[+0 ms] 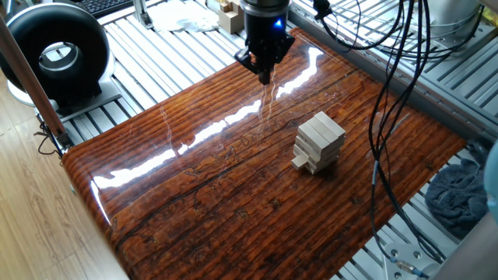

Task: Play Jenga

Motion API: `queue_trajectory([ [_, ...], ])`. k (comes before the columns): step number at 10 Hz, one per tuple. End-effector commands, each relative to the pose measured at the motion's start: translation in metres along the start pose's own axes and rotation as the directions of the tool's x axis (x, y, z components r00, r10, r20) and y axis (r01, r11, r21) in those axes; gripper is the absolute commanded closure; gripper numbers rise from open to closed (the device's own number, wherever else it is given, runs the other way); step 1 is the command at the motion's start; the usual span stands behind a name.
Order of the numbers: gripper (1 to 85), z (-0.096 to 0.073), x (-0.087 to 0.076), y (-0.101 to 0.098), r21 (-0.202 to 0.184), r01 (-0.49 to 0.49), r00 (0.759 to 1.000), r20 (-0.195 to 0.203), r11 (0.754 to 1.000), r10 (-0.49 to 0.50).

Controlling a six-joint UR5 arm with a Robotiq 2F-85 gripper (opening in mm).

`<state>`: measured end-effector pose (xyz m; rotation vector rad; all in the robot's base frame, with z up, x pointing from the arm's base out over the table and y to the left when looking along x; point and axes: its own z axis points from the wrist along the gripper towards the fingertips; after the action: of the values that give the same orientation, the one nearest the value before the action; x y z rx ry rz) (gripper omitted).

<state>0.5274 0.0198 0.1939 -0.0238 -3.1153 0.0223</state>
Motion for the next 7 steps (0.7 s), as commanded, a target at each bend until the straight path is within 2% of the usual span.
queue_trajectory([
  [1, 84.3, -0.012, -0.007, 0.041, -0.079, 0.271, 0.962, 0.047, 0.959, -0.268],
  [2, 84.3, -0.013, -0.001, 0.054, -0.108, 0.387, 0.922, 0.048, 0.916, -0.384],
  [3, 84.3, -0.015, 0.009, 0.053, -0.057, 0.560, 0.829, 0.035, 0.827, -0.559],
  [4, 84.3, -0.017, 0.018, 0.054, 0.002, 0.624, 0.782, -0.009, 0.782, -0.624],
  [5, 84.3, -0.017, 0.027, 0.057, 0.037, 0.674, 0.739, -0.063, 0.738, -0.671],
  [6, 84.3, -0.015, 0.034, 0.058, 0.064, 0.739, 0.674, -0.112, 0.671, -0.731],
  [7, 84.3, -0.008, 0.044, 0.062, 0.066, 0.822, 0.569, -0.144, 0.566, -0.810],
])
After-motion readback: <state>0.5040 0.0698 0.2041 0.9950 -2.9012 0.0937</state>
